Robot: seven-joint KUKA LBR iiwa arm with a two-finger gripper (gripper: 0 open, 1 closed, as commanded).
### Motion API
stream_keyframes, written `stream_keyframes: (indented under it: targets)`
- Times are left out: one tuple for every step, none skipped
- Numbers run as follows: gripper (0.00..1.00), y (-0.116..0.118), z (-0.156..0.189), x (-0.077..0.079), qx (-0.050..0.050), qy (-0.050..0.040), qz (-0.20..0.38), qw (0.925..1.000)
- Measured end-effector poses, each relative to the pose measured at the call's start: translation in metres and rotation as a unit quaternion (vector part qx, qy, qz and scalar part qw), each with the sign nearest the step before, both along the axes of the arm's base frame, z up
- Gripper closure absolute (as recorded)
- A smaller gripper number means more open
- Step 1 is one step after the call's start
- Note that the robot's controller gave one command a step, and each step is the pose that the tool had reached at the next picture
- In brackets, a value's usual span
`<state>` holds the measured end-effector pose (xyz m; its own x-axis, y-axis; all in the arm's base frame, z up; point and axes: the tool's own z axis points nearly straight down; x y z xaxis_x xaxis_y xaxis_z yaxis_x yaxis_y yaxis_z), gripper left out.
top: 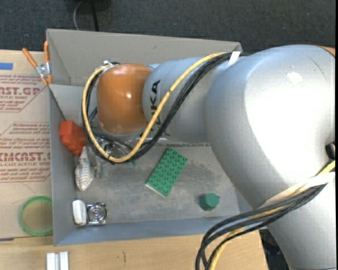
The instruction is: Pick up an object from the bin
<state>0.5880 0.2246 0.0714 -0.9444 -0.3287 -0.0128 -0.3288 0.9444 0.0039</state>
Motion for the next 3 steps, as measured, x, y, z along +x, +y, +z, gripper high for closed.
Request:
stream_keyframes:
  targets:
    - [1.0, -0.002, 0.002, 0.0, 0.001, 0.0007, -0.013, 0.9999]
    - [1.0, -0.007, 0.037, 0.0, 0.001, 0.0034, -0.104, 0.9946]
    - [1.0, -0.009, 0.063, 0.001, 0.003, 0.0012, -0.192, 0.9813]
